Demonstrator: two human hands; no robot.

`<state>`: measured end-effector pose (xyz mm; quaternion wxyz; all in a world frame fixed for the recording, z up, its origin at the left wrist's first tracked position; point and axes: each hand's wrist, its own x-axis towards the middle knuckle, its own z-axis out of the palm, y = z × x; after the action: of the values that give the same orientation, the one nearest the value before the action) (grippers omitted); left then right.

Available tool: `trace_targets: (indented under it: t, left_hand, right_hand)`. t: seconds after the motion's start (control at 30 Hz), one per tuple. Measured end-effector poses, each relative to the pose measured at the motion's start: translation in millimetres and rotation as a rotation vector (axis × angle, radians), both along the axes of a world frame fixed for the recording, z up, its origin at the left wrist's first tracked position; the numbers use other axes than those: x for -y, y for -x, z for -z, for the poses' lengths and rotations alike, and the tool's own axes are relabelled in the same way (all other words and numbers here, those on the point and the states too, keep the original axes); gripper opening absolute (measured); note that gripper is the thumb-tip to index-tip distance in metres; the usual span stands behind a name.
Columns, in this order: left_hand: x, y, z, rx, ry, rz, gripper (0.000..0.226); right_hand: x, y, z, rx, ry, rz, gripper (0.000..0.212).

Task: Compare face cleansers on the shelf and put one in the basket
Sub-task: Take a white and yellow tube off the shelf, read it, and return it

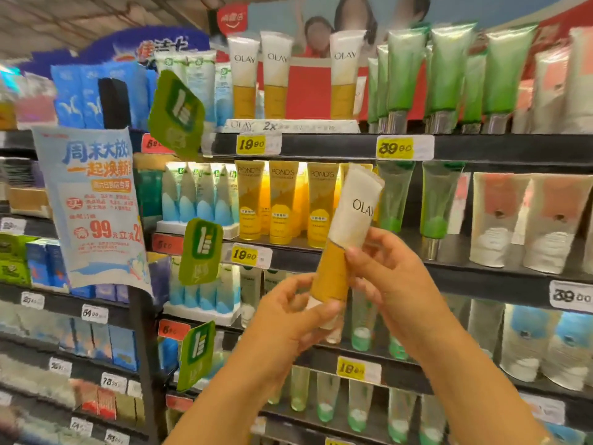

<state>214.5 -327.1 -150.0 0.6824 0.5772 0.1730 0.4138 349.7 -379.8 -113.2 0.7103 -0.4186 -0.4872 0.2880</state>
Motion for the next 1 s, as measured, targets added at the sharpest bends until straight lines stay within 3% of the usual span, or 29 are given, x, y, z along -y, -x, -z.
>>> trace_targets:
  t: [0.37, 0.5, 0.67, 0.83, 1.0]
  left_hand:
    - [-15, -52, -55, -0.08, -0.259, -0.193, 0.031]
    - [-24, -52, -80, -0.147, -0.391, -0.225, 0.05]
    - [-47, -62, -120, -0.161, -0.551, -0.384, 0.066]
    - [-79, -68, -153, -0.186, -0.664, -0.466, 0.04]
    - [-108, -74, -186, -0.134, -0.765, -0.475, 0.029]
  right_hand:
    - [-27, -57, -61, 0.205, -0.122, -0.122, 0.061]
    - [-39, -60, -80, 0.185, -0.164, -0.12, 0.059]
    - [-62, -60, -110, 0.202, -0.233, -0.064, 0.033]
    - [-84, -58, -142, 0.284, -0.28, 0.021, 0.029]
    - [-106, -57, -173, 0.36, -0.318, 0.136, 0.022]
